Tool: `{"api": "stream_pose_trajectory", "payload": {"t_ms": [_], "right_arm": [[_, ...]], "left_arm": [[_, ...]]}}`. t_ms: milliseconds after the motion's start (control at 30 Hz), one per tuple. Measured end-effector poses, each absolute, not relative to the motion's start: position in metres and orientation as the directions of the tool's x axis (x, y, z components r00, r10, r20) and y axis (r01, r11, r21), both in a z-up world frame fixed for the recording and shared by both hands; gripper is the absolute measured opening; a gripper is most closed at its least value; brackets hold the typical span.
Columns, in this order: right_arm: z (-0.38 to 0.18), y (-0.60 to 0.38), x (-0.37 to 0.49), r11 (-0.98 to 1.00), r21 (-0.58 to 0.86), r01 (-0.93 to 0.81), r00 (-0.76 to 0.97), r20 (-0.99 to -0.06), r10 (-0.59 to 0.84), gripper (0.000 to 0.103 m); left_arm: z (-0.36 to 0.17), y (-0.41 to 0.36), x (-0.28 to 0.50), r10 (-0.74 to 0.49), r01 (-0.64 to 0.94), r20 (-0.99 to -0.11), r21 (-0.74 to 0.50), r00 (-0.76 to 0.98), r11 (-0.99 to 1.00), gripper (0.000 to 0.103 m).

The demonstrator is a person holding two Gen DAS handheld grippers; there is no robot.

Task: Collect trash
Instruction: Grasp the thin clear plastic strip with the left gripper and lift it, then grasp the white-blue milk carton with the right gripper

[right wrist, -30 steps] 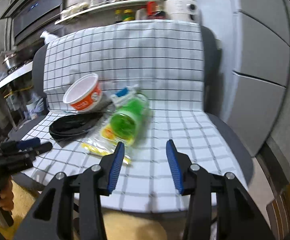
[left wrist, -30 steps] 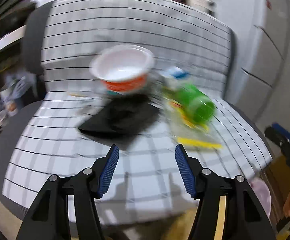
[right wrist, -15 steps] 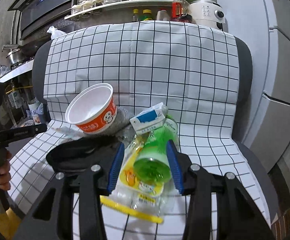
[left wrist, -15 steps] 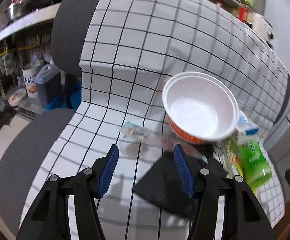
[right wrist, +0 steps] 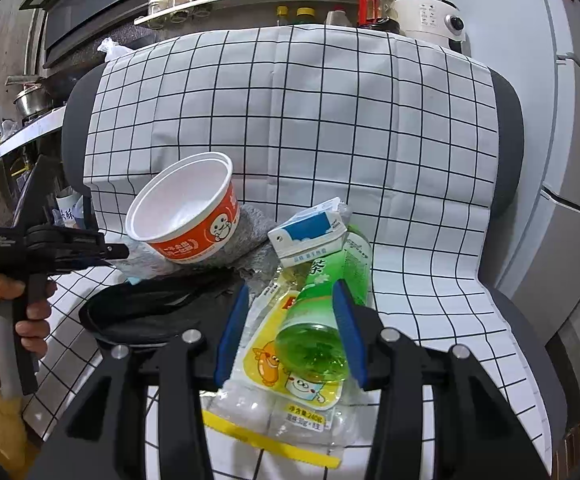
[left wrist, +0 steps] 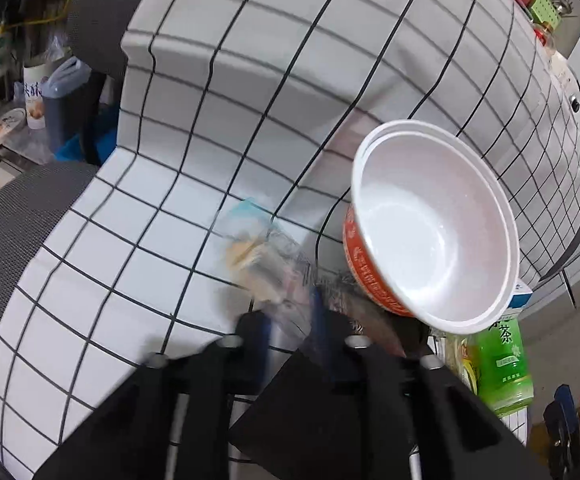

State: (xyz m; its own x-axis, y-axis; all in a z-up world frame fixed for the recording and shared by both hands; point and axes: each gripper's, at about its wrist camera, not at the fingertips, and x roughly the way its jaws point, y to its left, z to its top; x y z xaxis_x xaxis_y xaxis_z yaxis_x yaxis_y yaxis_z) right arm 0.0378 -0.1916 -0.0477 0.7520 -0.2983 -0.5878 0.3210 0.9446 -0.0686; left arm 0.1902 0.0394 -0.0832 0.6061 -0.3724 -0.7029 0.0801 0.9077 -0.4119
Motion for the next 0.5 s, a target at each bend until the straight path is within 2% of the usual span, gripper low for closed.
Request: {"api": "stream_pose_trajectory", "payload": {"t_ms": [33,67,333,400,500], "right_arm": [[-0.047,-0.19,0.037,0.945,-0.073,0.319,0.753,-0.586,-0.3,0.043],[-0.044,-0.187,0.035,0.945,-0.081,0.316,0.755,-0.581,-0.302,0.043],[-0.033,-0.175,0.026,0.944,-0.092,0.316,0.765,-0.565,-0.311,0.043],[-0.032,-0.174,0.026,0.943,-0.091,0.321,0.764,-0.564,-0.314,0.054],[-0.03,-0.176,0.028,0.939,-0.086,0.334,0.762,-0.561,-0.322,0.055]], "left_arm": [[-0.076,0.042,0.183,-0.372,0.089,-0.682,-0.413,0.629,0.906,0.005],[-0.069,0.045,0.175,-0.363,0.094,-0.661,-0.406,0.657,0.909,0.003],[-0.016,0.076,0.106,-0.349,0.161,-0.542,-0.364,0.765,0.918,0.001],[-0.011,0.081,0.092,-0.347,0.171,-0.528,-0.352,0.775,0.92,0.001],[-0.01,0.082,0.074,-0.34,0.18,-0.513,-0.336,0.788,0.925,0.001]]}}
